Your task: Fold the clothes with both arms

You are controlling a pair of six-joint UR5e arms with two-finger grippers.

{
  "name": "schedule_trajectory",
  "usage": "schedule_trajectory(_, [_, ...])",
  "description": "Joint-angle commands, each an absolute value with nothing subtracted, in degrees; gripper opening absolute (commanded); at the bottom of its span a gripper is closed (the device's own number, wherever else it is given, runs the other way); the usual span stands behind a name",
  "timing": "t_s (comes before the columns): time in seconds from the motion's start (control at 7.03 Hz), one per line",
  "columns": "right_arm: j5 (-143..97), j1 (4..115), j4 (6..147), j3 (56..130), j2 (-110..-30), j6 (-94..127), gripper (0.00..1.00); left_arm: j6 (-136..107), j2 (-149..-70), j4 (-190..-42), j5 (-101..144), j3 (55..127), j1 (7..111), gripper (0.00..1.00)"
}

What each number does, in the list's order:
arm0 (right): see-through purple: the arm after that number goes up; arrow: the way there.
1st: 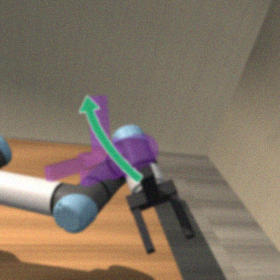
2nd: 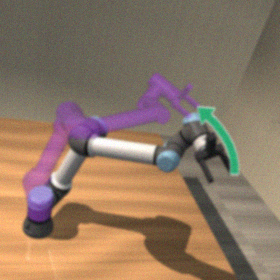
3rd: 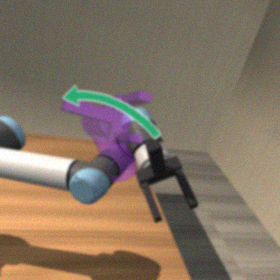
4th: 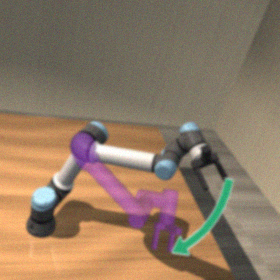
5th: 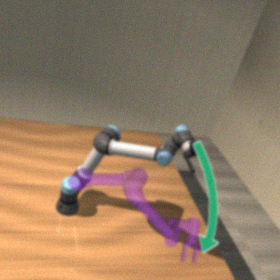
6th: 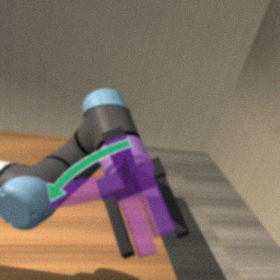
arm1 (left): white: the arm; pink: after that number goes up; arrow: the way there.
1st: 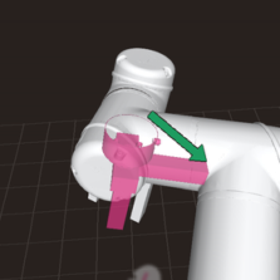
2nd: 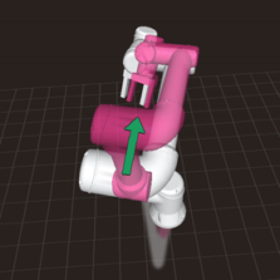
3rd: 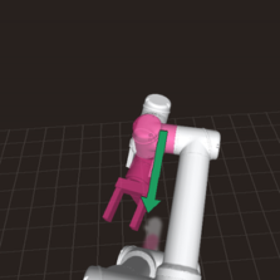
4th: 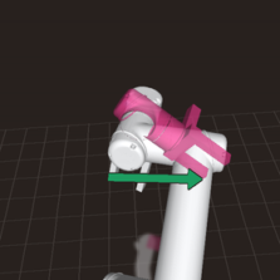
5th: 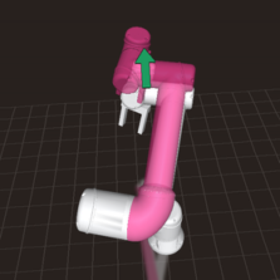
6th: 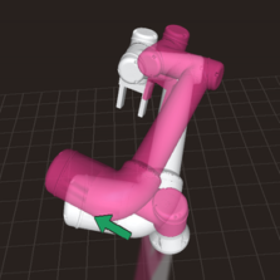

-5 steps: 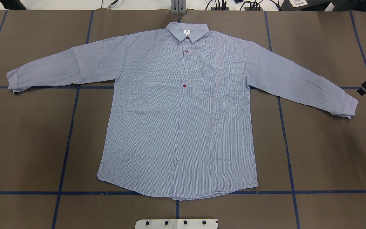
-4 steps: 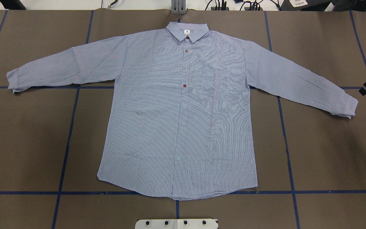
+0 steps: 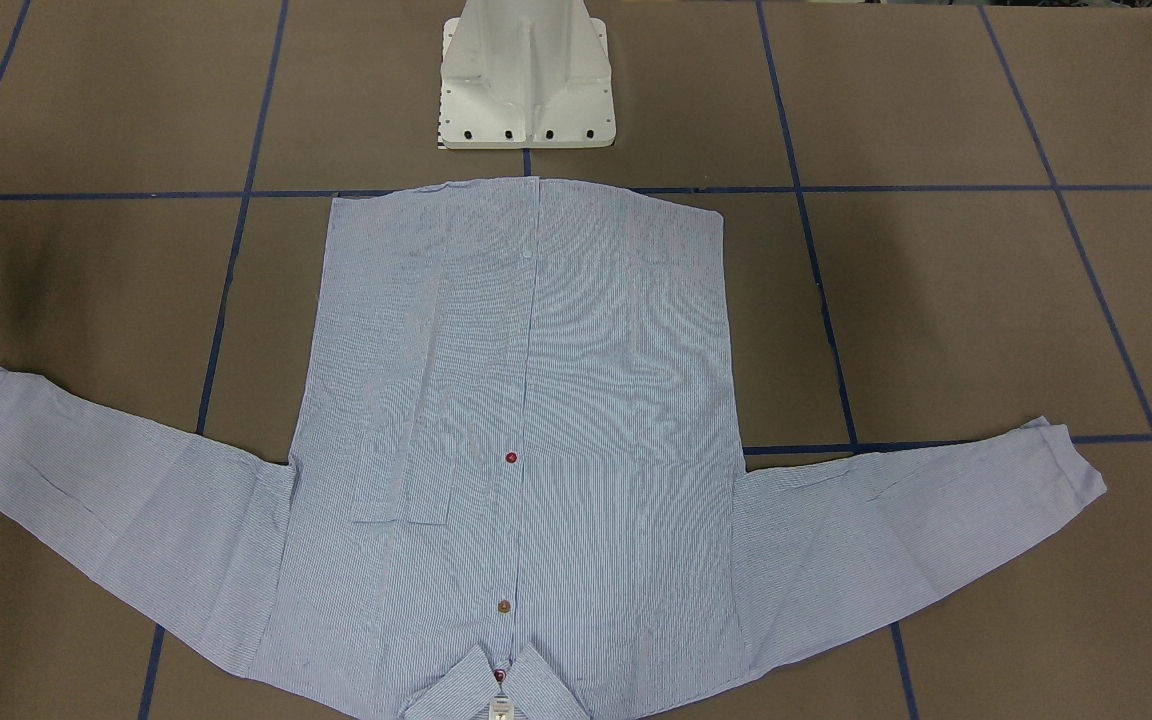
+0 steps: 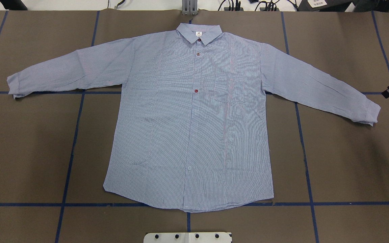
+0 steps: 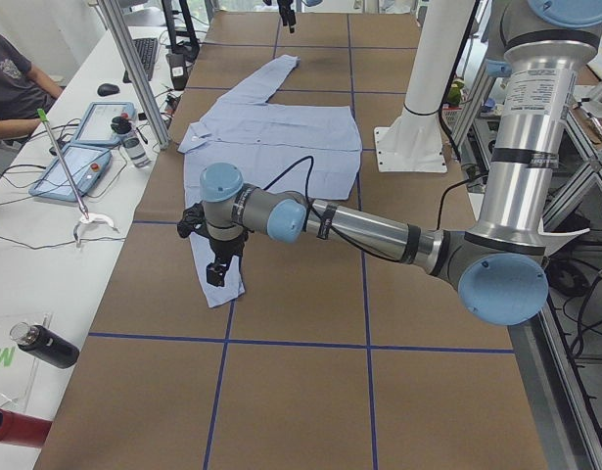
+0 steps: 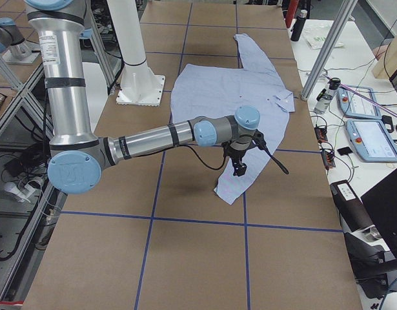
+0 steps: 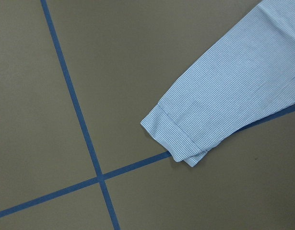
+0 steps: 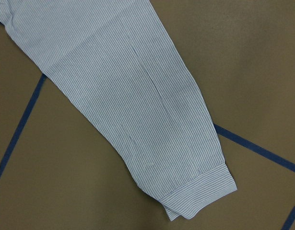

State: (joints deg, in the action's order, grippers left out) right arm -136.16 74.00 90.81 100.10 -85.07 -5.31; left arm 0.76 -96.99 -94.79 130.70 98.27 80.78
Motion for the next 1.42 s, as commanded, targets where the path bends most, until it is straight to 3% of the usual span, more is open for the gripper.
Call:
schedule_trajectory(0.0, [-135.88, 74.09, 89.56, 98.89, -84.82, -5.10, 1.00, 0.44, -96.95, -95.27, 130.70, 98.78, 80.86, 1.00])
schedule_trajectory(0.57, [-136.32, 74.00, 83.15, 94.40, -85.43, -3.53, 1.00, 0.70, -96.59, -95.71, 130.78, 99.14, 80.95, 1.00])
schedule_trajectory(1.0, [-136.76, 72.52, 82.97, 94.22, -85.78, 24.50, 1.00, 0.70, -96.42, -95.71, 133.77, 99.14, 80.86, 1.00])
schedule_trajectory(1.28, [-136.32, 68.82, 73.19, 90.99, -86.13, 45.09, 0.96, 0.62, -96.42, -95.71, 136.12, 99.14, 80.86, 1.00])
